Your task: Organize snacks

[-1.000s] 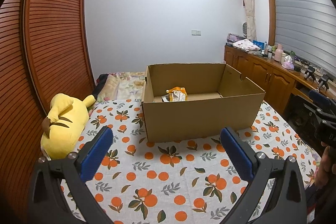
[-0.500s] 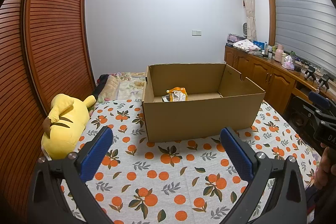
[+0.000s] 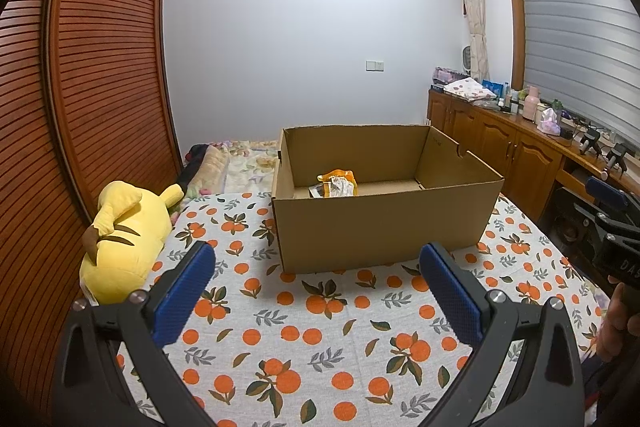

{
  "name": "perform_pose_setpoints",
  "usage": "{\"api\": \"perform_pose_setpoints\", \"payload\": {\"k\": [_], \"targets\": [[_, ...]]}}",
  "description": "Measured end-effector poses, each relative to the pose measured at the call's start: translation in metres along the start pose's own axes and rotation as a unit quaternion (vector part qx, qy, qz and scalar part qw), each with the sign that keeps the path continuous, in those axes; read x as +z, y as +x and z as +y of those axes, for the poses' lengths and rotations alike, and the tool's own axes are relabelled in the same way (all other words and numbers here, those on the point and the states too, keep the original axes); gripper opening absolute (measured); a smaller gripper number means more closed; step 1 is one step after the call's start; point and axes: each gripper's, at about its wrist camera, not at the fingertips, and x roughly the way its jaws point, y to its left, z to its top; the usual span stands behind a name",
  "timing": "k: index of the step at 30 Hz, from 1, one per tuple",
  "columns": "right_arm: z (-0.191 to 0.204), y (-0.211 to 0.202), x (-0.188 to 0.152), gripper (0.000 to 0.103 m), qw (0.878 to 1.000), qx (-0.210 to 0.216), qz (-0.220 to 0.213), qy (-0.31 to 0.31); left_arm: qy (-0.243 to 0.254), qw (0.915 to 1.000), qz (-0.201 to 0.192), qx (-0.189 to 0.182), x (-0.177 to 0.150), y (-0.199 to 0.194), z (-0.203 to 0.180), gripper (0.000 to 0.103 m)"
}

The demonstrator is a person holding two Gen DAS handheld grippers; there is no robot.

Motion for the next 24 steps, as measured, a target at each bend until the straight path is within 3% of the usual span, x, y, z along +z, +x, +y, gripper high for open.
{"api": "perform_pose_setpoints", "payload": {"k": [24], "targets": [[-0.0031, -0.0015, -0.0016, 0.094, 1.0, -0.004, -0.002, 0.001, 0.002, 1.0, -0.004, -0.001, 0.0074, -0.0047, 0.0019, 0.103]]}}
